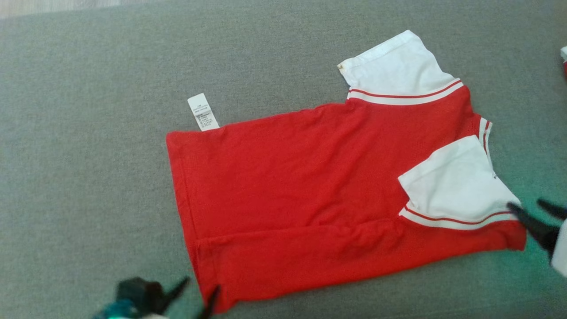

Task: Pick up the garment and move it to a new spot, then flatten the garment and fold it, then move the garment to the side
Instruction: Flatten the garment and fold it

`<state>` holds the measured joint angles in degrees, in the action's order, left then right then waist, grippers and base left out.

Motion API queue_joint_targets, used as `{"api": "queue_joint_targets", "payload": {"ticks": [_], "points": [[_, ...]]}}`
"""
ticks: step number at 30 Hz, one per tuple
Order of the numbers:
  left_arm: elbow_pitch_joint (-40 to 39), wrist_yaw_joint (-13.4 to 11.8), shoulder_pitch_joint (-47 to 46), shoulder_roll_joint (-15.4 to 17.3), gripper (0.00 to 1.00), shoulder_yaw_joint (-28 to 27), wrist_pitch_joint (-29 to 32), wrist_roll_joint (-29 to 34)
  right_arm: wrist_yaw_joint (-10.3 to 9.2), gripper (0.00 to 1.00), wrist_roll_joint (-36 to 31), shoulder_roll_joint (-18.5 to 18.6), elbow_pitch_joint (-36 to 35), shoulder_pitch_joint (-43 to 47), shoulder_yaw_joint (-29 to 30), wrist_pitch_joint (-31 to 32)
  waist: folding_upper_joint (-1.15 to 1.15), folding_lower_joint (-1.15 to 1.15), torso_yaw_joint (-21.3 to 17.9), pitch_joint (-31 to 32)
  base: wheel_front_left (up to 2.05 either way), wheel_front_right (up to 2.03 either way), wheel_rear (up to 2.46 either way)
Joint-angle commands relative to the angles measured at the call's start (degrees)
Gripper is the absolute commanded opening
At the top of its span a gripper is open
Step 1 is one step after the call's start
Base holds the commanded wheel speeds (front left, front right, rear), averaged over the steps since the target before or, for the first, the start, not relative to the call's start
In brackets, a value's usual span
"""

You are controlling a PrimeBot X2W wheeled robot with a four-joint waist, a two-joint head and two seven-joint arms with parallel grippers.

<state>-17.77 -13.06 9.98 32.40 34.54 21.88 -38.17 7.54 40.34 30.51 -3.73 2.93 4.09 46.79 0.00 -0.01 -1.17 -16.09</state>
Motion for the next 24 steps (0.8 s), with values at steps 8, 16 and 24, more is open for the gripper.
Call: {"api": "queue_joint_targets", "payload": {"ticks": [8,16,24], "points": [[-3.2,-2.5,-12.0,1.7,1.0,-10.6,-2.7,1.3,-0.05,1.0,-3.8,1.5,-6.5,-17.5,2.5,-1.5,0.0,0.01,1.1,-6.7,0.0,0.0,0.0],[9.3,0.7,-32.1,-5.4,1.0,-6.9,0.4,3.1,-0.05,1.0,-13.3,-1.8,6.1,-40.3,-6.8,1.5,0.0,0.01,6.5,-16.7,0.0,0.0,0.0],[18.4,4.0,-39.8,-10.1,1.0,-3.1,0.3,4.0,-0.05,1.0,-15.7,-3.7,19.4,-48.3,-11.4,0.0,0.0,0.01,9.9,-18.3,0.0,0.0,0.0]]}}
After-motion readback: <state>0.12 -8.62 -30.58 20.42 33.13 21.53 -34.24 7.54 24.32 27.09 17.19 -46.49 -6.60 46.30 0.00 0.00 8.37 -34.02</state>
